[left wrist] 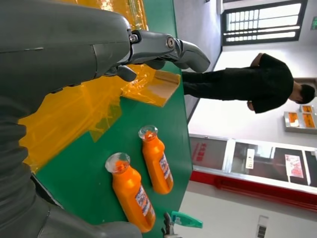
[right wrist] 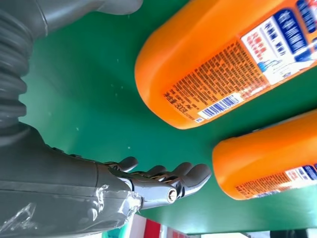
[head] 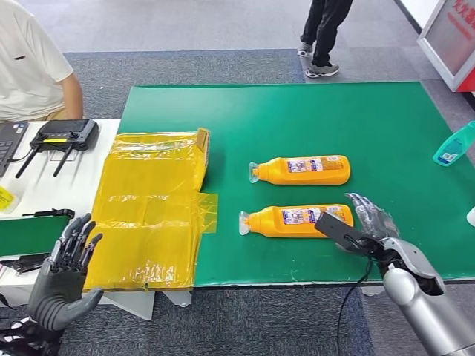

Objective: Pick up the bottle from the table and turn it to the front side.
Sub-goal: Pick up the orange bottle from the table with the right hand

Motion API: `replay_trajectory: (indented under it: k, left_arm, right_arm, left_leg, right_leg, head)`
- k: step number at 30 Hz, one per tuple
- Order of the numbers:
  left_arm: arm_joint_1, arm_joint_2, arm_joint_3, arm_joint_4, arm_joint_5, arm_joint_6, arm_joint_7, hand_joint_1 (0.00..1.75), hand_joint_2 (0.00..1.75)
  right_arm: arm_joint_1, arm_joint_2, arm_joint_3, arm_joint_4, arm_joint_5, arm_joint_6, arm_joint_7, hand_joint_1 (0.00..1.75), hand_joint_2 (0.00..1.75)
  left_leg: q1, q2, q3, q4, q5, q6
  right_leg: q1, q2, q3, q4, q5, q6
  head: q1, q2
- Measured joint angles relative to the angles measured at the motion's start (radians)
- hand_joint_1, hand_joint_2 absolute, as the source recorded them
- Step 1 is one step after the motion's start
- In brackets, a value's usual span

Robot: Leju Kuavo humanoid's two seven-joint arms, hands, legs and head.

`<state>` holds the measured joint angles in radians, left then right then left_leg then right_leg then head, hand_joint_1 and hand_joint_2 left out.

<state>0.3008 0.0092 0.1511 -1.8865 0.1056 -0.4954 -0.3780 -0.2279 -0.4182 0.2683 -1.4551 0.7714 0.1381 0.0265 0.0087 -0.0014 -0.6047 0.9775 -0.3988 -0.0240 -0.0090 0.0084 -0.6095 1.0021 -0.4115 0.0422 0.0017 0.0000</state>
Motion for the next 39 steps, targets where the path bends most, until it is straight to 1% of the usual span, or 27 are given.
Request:
replay_trajectory:
  k: [4,13,17,22,31,35,39]
  left_arm:
    - [-0.007,0.0,-0.011,0.004,0.009,0.008,0.008,0.0,1.75]
    - [-0.021,0.0,-0.033,0.017,0.016,0.012,0.016,0.0,1.75]
    - [-0.032,0.002,-0.058,0.03,0.018,0.006,0.025,0.0,1.75]
    - [-0.04,0.012,-0.09,0.045,0.031,0.014,0.014,0.0,1.75]
    - [-0.048,0.028,-0.128,0.066,0.031,0.005,0.034,0.0,1.75]
    - [-0.06,0.036,-0.157,0.088,0.03,0.021,0.035,0.0,1.75]
    - [-0.063,0.046,-0.17,0.1,0.032,0.027,0.035,0.0,1.75]
  right_arm:
    - [-0.052,-0.006,0.051,0.061,0.028,0.006,0.02,0.0,1.75]
    - [-0.108,-0.002,0.13,0.145,0.059,0.003,0.036,0.0,1.75]
    - [-0.151,0.016,0.164,0.197,0.042,0.004,0.035,0.0,1.75]
    - [-0.196,0.039,0.193,0.267,0.006,0.004,0.026,0.0,1.75]
    - [-0.223,0.083,0.219,0.34,-0.018,-0.012,0.019,0.0,1.75]
    - [-0.25,0.108,0.231,0.384,-0.022,-0.014,0.019,0.0,1.75]
    - [-0.268,0.119,0.243,0.416,-0.024,-0.014,0.019,0.0,1.75]
  left_leg:
    - [0.0,0.0,0.0,0.0,0.0,0.0]
    - [0.0,0.0,0.0,0.0,0.0,0.0]
    - [0.0,0.0,0.0,0.0,0.0,0.0]
    - [0.0,0.0,0.0,0.0,0.001,0.0]
    - [0.0,0.0,0.0,0.0,0.001,0.0]
    - [0.0,0.0,0.0,0.0,0.001,0.0]
    - [0.0,0.0,0.0,0.0,0.001,0.0]
  right_leg:
    - [0.0,0.0,0.0,0.0,0.0,0.0]
    - [0.0,0.0,0.0,0.0,0.0,0.0]
    - [0.0,0.0,0.0,0.0,0.0,0.0]
    - [0.0,0.0,0.0,0.0,0.001,0.001]
    - [0.0,0.0,0.0,0.0,0.001,0.001]
    - [0.0,0.0,0.0,0.0,0.001,0.001]
    - [0.0,0.0,0.0,0.0,0.001,0.0]
  head:
    - [0.0,0.0]
    - [0.0,0.0]
    - [0.0,0.0]
    - [0.0,0.0]
    - [0.0,0.0]
    - [0.0,0.0]
    - [0.0,0.0]
